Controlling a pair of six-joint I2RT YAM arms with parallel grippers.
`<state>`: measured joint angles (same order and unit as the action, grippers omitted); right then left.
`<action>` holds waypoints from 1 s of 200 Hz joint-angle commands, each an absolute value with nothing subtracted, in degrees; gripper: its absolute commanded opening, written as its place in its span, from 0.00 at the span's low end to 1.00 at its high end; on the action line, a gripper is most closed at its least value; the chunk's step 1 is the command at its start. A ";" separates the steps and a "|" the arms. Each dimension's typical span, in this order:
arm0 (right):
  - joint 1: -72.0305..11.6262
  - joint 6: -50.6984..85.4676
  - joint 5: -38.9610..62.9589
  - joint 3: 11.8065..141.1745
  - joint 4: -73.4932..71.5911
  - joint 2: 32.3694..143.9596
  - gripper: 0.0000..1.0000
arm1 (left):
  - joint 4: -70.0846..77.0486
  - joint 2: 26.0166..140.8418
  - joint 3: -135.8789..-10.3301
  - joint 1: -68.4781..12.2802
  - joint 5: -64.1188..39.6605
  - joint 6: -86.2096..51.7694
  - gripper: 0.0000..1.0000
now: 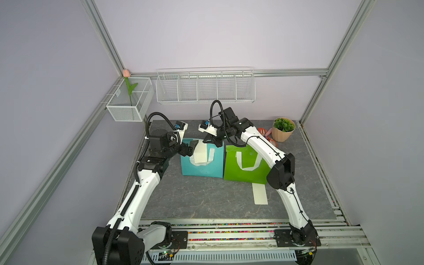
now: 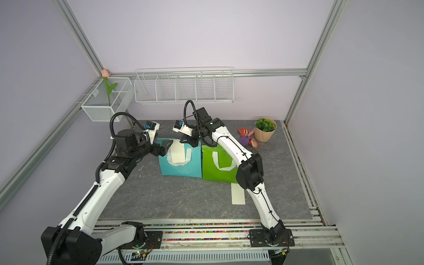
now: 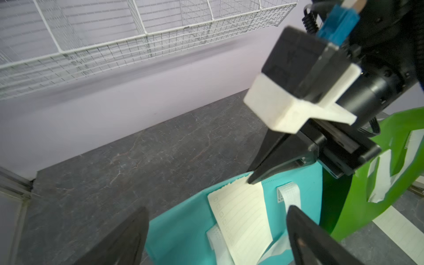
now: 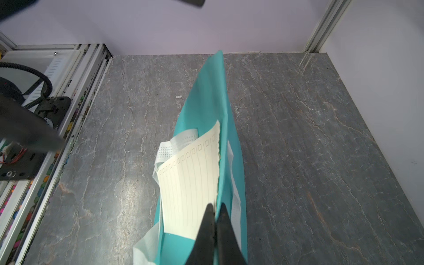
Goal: Staple the receipts to the bags
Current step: Hold the receipt from the takeout bag.
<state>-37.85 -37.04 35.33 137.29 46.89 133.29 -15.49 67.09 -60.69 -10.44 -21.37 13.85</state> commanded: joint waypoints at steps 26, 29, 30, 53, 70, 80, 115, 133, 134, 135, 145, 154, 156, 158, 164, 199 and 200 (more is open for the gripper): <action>-36.76 -42.46 41.06 131.40 45.38 128.70 0.06 | -29.95 74.69 -70.64 -9.10 -29.81 21.71 0.85; -36.74 -42.75 41.27 131.40 45.70 128.66 0.06 | -30.41 75.19 -71.27 -9.13 -30.85 21.71 0.84; -36.74 -42.91 41.38 131.35 45.79 128.67 0.06 | -30.50 75.39 -71.45 -9.18 -31.20 21.71 0.83; -35.93 -44.56 44.70 131.31 47.60 128.76 0.06 | -30.12 77.37 -72.57 -9.73 -34.53 20.81 0.80; -34.81 -45.00 46.93 131.12 48.07 129.26 0.06 | -31.79 78.22 -73.80 -10.54 -35.90 21.00 0.74; -34.22 -45.00 47.68 131.13 48.07 129.55 0.06 | -32.24 78.51 -73.92 -11.11 -35.94 21.23 0.73; -33.78 -45.39 49.29 130.22 47.81 129.30 0.06 | -32.90 80.13 -74.87 -11.33 -35.77 21.80 0.68; -33.78 -46.18 49.01 129.22 47.64 128.90 0.06 | -34.76 81.68 -76.68 -11.98 -33.47 23.05 0.65; -33.81 -46.25 48.94 129.17 47.64 128.92 0.06 | -34.87 81.75 -76.84 -12.01 -33.26 23.17 0.65; -33.82 -46.33 48.86 129.14 47.68 128.88 0.06 | -34.97 81.79 -76.96 -12.07 -33.06 23.41 0.65; -33.89 -46.84 47.89 129.03 48.09 128.78 0.06 | -35.39 81.89 -77.42 -12.22 -31.19 25.24 0.66; -33.86 -47.28 47.66 128.79 48.22 128.59 0.06 | -34.88 81.45 -77.28 -12.22 -29.85 25.71 0.65; -33.84 -47.46 47.60 128.77 48.24 128.56 0.06 | -34.65 81.32 -77.22 -12.22 -29.59 25.74 0.65; -33.84 -47.50 47.50 128.65 48.25 128.49 0.06 | -34.44 81.24 -77.16 -12.22 -29.41 25.77 0.65; -33.91 -47.78 47.02 128.30 48.17 128.34 0.06 | -34.04 80.80 -77.08 -12.22 -28.76 25.90 0.66; -34.36 -49.99 43.35 127.73 47.69 128.14 0.06 | -37.37 80.17 -80.59 -12.22 -26.48 28.65 0.65; -34.36 -50.04 43.25 127.72 47.66 128.10 0.06 | -37.62 80.25 -80.77 -12.22 -26.55 28.69 0.65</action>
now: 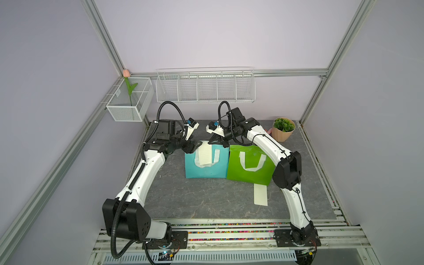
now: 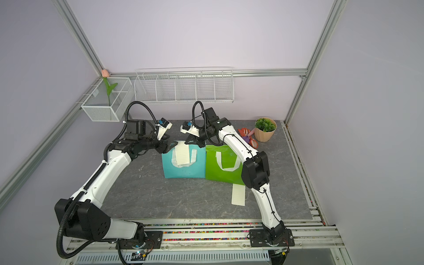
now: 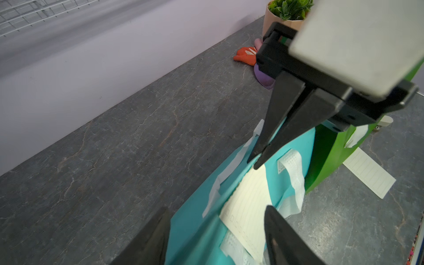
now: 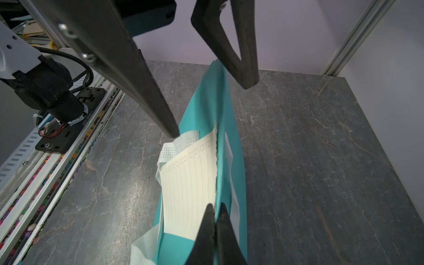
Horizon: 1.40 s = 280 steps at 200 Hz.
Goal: Staple the receipts to the bags
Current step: Hold the receipt from the takeout bag.
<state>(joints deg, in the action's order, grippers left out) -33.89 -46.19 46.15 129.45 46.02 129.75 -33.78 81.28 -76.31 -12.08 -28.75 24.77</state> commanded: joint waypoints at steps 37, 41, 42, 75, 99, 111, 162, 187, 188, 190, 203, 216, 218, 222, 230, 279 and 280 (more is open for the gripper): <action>-34.93 -50.58 40.48 127.28 45.13 127.71 0.06 | -42.45 81.86 -83.86 -14.07 -29.83 28.83 0.62; -35.00 -50.98 40.08 127.27 45.01 127.71 0.06 | -42.60 81.72 -83.70 -14.69 -29.24 29.04 0.62; -35.08 -51.02 39.99 127.27 45.01 127.71 0.06 | -42.61 81.73 -83.60 -14.86 -29.12 29.11 0.62; -36.03 -51.57 38.93 127.09 43.43 127.88 0.06 | -40.98 81.69 -80.56 -16.00 -27.78 29.44 0.61; -36.21 -51.40 39.66 126.64 43.16 127.10 0.06 | -37.72 80.47 -78.53 -15.16 -26.96 28.48 0.61; -36.21 -51.51 39.49 125.24 42.54 126.07 0.06 | -36.55 79.62 -77.67 -13.97 -27.47 27.87 0.61; -36.54 -53.01 38.96 116.33 35.37 119.20 0.06 | -34.97 77.13 -75.03 -14.05 -27.72 28.45 0.61; -37.72 -55.22 36.69 115.14 35.31 118.03 0.06 | -36.63 77.87 -76.24 -15.78 -25.35 29.53 0.62; -37.76 -55.25 36.58 115.14 35.36 118.03 0.06 | -36.73 77.83 -76.31 -15.85 -25.24 29.57 0.62; -37.89 -55.38 36.39 115.18 35.43 118.04 0.06 | -36.91 77.84 -76.47 -16.00 -25.07 29.65 0.62; -38.69 -56.66 34.84 115.22 35.83 117.97 0.06 | -38.18 77.62 -77.45 -17.05 -23.46 30.33 0.62; -39.49 -57.01 33.16 114.44 34.52 117.40 0.06 | -39.18 77.18 -78.12 -17.39 -22.64 30.76 0.62; -39.58 -57.12 32.90 114.21 34.23 117.20 0.06 | -39.22 77.11 -78.13 -17.38 -22.62 30.74 0.62; -39.80 -57.28 32.44 113.71 33.66 116.80 0.06 | -39.27 76.80 -78.07 -17.40 -22.44 30.90 0.61; -40.12 -57.69 32.08 112.43 32.17 115.95 0.06 | -39.33 76.34 -77.95 -17.40 -22.25 31.01 0.60; -40.85 -60.11 29.21 105.65 25.57 110.96 0.06 | -38.92 71.86 -74.18 -18.72 -19.56 30.81 0.58; -40.81 -60.16 29.15 105.56 25.49 110.90 0.06 | -38.93 71.79 -74.09 -18.68 -19.53 30.74 0.58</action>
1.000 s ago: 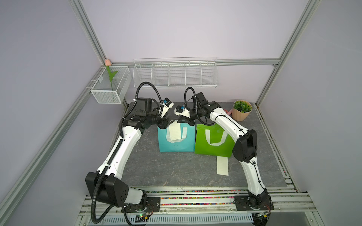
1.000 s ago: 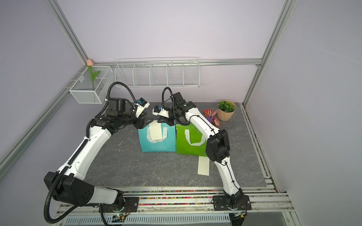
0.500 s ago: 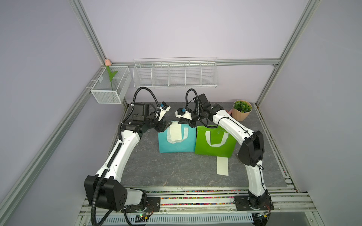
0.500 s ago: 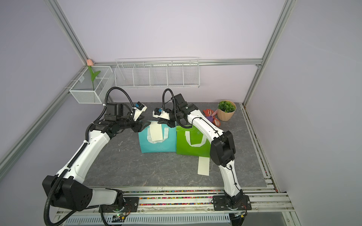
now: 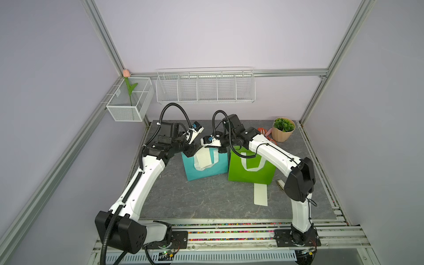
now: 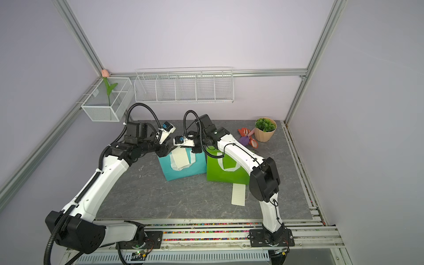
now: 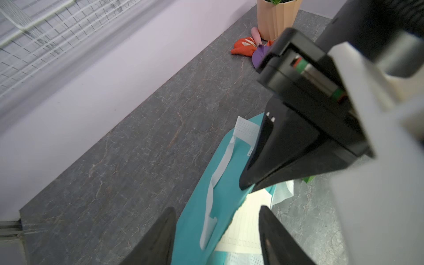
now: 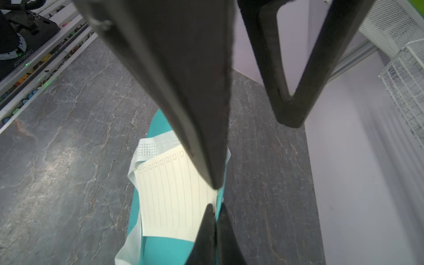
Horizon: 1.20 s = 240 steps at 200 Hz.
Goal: Staple the receipts to the bags
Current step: Hold the receipt from the takeout bag.
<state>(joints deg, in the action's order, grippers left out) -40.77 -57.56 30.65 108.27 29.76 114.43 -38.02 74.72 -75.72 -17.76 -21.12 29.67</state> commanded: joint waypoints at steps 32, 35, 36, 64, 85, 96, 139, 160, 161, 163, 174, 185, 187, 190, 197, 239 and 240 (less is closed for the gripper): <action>-40.70 -60.90 28.23 103.10 23.52 109.10 0.06 | -37.10 67.80 -70.34 -19.28 -19.29 30.39 0.60; -40.74 -60.91 28.14 102.78 23.20 108.91 0.06 | -37.09 67.69 -70.24 -19.39 -19.18 30.41 0.60; -40.72 -60.91 28.13 102.67 23.07 108.86 0.06 | -37.13 67.64 -70.23 -19.41 -19.12 30.50 0.60; -41.19 -61.03 28.28 100.89 21.38 107.20 0.06 | -37.18 69.05 -70.90 -19.96 -18.20 30.80 0.61; -41.62 -61.52 27.61 99.79 21.18 106.03 0.06 | -37.13 70.83 -71.90 -20.17 -18.49 30.73 0.60; -41.68 -61.61 27.41 99.23 20.98 105.28 0.06 | -37.05 71.76 -72.19 -20.38 -18.00 30.81 0.60; -42.38 -62.77 26.81 97.25 20.48 103.03 0.06 | -35.16 72.80 -71.26 -20.67 -16.75 30.97 0.57; -42.67 -63.13 26.81 97.12 20.47 103.18 0.06 | -34.91 73.33 -71.99 -20.70 -16.87 30.47 0.53; -42.69 -63.16 26.81 97.12 20.52 103.23 0.06 | -34.94 73.40 -72.07 -20.68 -16.87 30.49 0.53; -42.71 -63.25 26.81 97.21 20.49 103.26 0.06 | -35.08 73.50 -72.25 -20.66 -17.03 30.47 0.52; -42.89 -63.28 26.95 97.21 20.42 103.36 0.06 | -35.95 74.34 -73.17 -20.65 -17.29 30.73 0.47; -43.07 -63.34 26.98 97.21 20.26 103.36 0.06 | -36.34 74.94 -73.80 -20.71 -17.82 30.85 0.43; -43.16 -63.36 26.94 97.19 20.29 103.36 0.06 | -36.31 74.94 -73.82 -20.69 -17.88 30.74 0.42; -43.26 -63.49 26.90 97.20 20.25 103.36 0.06 | -36.30 75.07 -73.89 -20.71 -18.08 30.64 0.42; -43.33 -63.50 26.89 97.15 20.18 103.36 0.06 | -36.21 75.17 -73.92 -20.73 -18.28 30.67 0.39; -43.53 -63.14 26.44 97.47 19.28 104.10 0.06 | -35.88 74.83 -72.92 -21.00 -17.87 30.67 0.09; -43.52 -63.12 26.45 97.47 19.22 104.13 0.06 | -35.87 74.81 -72.89 -21.00 -17.81 30.67 0.09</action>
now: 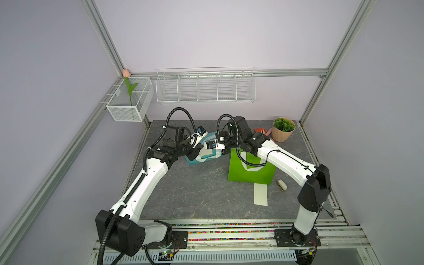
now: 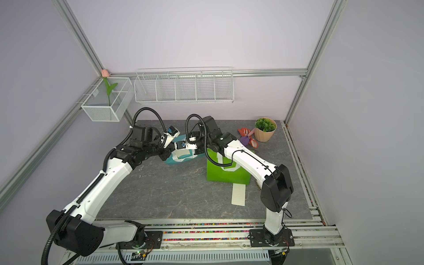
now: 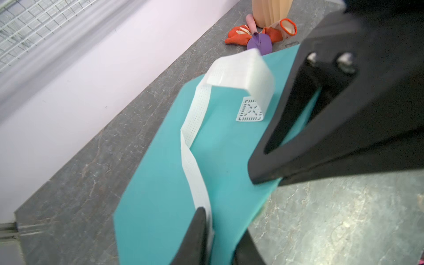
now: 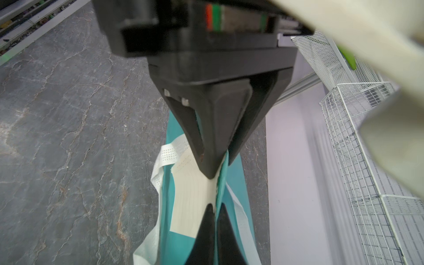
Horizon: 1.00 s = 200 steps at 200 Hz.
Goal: Staple the receipts to the bags
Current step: Hold the receipt from the takeout bag.
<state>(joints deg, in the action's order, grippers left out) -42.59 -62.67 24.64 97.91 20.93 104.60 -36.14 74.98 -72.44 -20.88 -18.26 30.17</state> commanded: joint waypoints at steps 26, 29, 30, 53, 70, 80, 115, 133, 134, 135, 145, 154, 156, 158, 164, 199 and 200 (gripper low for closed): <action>-43.68 -57.10 21.94 97.82 14.93 104.74 0.91 | -36.03 73.88 -72.22 -21.25 -17.66 29.52 0.00; -43.68 -56.45 21.39 98.09 14.79 104.76 0.99 | -36.00 73.63 -72.24 -21.24 -17.79 29.32 0.00; -43.68 -56.22 21.11 98.22 14.78 104.81 0.99 | -36.06 73.55 -72.24 -21.26 -17.81 29.25 0.00; -43.51 -53.20 17.62 100.42 17.35 103.78 0.89 | -37.32 72.86 -72.70 -21.27 -18.15 28.32 0.00; -43.44 -50.54 15.36 99.46 18.83 100.17 0.89 | -38.84 73.39 -73.41 -21.27 -18.88 26.40 0.00; -43.60 -49.07 13.41 99.17 21.87 97.47 0.89 | -40.05 74.42 -73.86 -21.24 -19.62 25.47 0.00; -43.51 -33.35 -4.15 97.29 33.59 87.32 0.92 | -40.78 76.15 -73.28 -21.27 -21.71 22.38 0.00; -42.57 -23.23 -16.20 96.25 41.62 83.18 0.92 | -40.97 77.03 -73.40 -21.23 -21.74 20.83 0.00; -42.34 -22.51 -16.54 96.11 42.17 82.94 0.91 | -41.18 77.10 -73.57 -21.25 -21.81 20.70 0.00; -42.17 -21.85 -16.84 96.00 42.44 82.73 0.91 | -41.38 77.26 -73.74 -21.26 -21.94 20.59 0.00; -39.51 -13.94 -18.34 94.56 47.94 80.56 0.91 | -43.24 78.44 -75.37 -21.19 -22.98 19.33 0.00; -36.83 -7.83 -18.24 92.68 51.23 78.67 0.92 | -44.07 79.07 -76.42 -21.20 -23.42 18.28 0.00; -36.21 -6.46 -18.25 92.01 51.90 78.14 0.92 | -44.17 79.20 -76.52 -21.14 -23.24 18.00 0.00; -35.57 -5.09 -18.36 91.32 52.39 77.54 0.92 | -44.27 79.19 -76.70 -21.17 -23.01 17.79 0.00; -33.86 -1.60 -18.59 88.77 53.34 75.54 0.94 | -44.84 79.54 -77.29 -21.21 -22.52 17.12 0.00; -21.91 11.25 -13.50 70.34 51.83 63.69 0.98 | -47.66 80.13 -80.01 -20.82 -21.20 12.41 0.00; -21.72 11.47 -13.74 69.97 51.93 63.62 0.98 | -47.91 80.19 -80.17 -20.78 -21.15 12.40 0.00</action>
<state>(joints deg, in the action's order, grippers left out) -26.74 -3.73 -14.13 78.59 46.48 67.53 -43.97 79.94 -76.25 -21.12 -20.97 16.82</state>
